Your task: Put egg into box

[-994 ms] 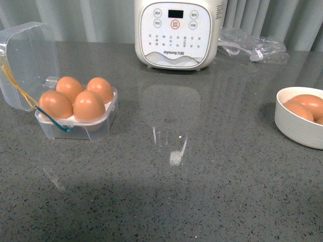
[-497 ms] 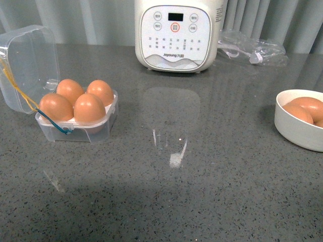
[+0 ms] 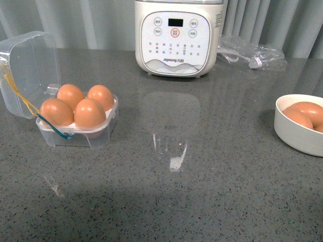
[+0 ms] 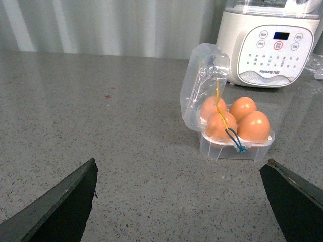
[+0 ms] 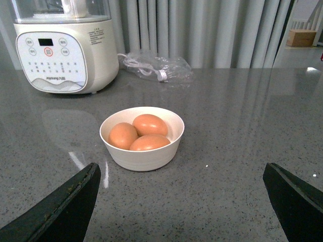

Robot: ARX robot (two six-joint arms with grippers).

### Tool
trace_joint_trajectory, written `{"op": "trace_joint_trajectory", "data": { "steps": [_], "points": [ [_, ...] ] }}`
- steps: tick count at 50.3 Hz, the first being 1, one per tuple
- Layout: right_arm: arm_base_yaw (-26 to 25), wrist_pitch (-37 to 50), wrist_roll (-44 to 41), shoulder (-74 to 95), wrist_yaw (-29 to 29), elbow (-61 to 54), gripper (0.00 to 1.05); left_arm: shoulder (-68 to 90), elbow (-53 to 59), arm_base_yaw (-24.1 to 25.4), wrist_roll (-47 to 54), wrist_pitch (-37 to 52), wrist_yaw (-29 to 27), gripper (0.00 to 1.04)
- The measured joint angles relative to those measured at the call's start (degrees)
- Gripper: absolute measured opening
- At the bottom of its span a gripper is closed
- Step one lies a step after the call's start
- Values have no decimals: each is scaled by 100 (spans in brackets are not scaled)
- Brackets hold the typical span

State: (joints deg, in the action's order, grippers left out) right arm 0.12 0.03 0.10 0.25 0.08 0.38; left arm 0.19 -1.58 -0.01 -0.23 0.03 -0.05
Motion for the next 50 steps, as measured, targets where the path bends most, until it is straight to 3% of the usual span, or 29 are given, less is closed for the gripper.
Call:
{"op": "trace_joint_trajectory", "data": {
  "steps": [14,20,25,34,39,50],
  "points": [
    [0,0,0,0,0,0,98,0,0,0,-2,0,0,98],
    [0,0,0,0,0,0,98,280,-15,57,-811,-33,-938,98],
    [-2,0,0,-2,0,0,98,748,-26,516,-1224,551,-780,98],
    [-2,0,0,-2,2,0,98,2815,-501,1628,-1333,2321,164,98],
    [-2,0,0,-2,0,0,98,3731,-789,1812,-1154,2999,426,98],
    [-2,0,2,-2,2,0,98,5611,-1309,1775,-719,4640,461,98]
  ]
}}
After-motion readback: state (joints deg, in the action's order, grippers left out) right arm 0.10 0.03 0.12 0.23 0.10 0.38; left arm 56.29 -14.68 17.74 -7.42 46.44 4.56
